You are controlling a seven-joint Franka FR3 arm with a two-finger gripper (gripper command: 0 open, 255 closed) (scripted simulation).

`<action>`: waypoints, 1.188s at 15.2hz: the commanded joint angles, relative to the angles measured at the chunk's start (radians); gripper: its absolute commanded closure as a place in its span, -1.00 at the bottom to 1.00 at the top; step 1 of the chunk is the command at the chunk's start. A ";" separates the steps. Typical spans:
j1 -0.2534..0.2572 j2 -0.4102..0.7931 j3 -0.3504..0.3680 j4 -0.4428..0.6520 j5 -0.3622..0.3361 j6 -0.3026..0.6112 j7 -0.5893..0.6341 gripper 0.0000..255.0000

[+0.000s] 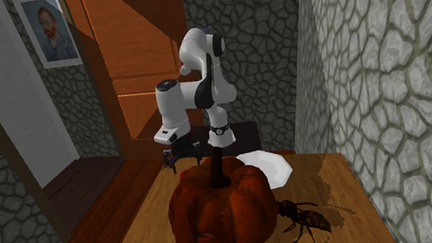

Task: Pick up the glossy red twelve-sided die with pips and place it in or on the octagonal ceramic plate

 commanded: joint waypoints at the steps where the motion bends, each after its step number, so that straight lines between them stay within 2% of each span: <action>1: -0.003 0.024 -0.001 0.003 0.003 0.023 -0.007 -1.00; 7: -0.003 0.053 0.000 -0.036 0.007 0.091 -0.010 -1.00; 14: -0.003 0.053 0.000 -0.036 0.007 0.090 -0.010 -1.00; 15: -0.003 0.053 0.000 -0.036 0.007 0.090 -0.010 1.00; 18: -0.003 0.053 0.000 -0.037 0.007 0.091 -0.010 1.00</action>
